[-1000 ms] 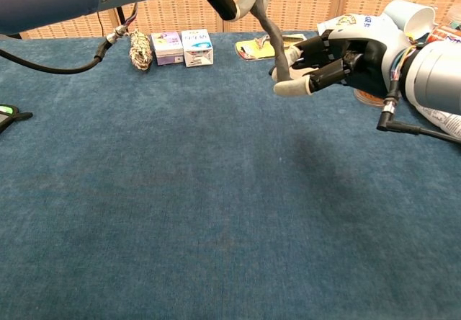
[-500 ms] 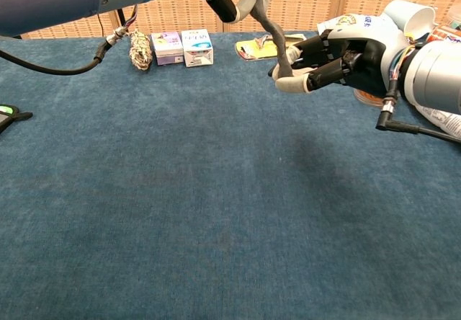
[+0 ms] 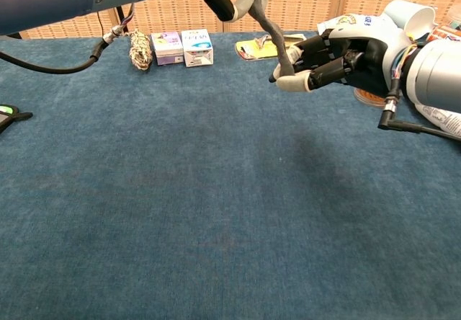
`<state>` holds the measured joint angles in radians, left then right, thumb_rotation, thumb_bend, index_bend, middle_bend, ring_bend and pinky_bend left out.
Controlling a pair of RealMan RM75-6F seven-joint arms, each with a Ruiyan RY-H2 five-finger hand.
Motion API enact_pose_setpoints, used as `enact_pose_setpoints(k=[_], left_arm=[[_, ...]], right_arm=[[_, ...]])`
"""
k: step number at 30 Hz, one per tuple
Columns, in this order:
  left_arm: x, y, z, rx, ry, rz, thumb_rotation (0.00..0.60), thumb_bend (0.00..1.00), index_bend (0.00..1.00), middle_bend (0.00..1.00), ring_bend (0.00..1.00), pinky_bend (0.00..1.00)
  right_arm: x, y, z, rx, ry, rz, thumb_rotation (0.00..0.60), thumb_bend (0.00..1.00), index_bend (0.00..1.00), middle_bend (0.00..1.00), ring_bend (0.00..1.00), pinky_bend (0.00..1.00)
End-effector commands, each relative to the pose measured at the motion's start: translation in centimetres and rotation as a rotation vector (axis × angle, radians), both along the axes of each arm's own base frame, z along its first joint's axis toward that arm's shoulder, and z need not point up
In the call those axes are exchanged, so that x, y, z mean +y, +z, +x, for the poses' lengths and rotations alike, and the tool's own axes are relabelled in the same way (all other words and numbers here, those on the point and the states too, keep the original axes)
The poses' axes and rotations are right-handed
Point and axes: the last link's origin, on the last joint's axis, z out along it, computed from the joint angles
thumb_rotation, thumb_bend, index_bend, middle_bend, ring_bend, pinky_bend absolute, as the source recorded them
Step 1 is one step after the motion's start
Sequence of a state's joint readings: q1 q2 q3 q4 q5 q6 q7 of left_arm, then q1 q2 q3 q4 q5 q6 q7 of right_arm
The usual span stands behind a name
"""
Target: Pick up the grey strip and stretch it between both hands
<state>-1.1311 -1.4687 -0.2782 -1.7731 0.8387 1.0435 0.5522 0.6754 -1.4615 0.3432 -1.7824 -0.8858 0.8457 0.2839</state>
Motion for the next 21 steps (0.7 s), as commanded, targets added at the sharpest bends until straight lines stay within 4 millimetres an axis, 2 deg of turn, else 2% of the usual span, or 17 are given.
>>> enact_pose_setpoints(k=[1, 21], left_arm=[[-0.06, 0.06, -0.04, -0.001, -0.002, 0.000, 0.600, 0.61, 0.72, 0.23, 0.20, 0.07], [-0.37, 0.65, -0.46, -0.009, -0.011, 0.006, 0.600, 0.61, 0.72, 0.26, 0.22, 0.07]], right_arm=[[0.01, 0.02, -0.03, 0.001, 0.000, 0.001, 0.600, 0.70, 0.65, 0.35, 0.13, 0.00], [0.21, 0.18, -0.15, 0.009, 0.005, 0.005, 0.600, 0.73, 0.70, 0.40, 0.17, 0.00]])
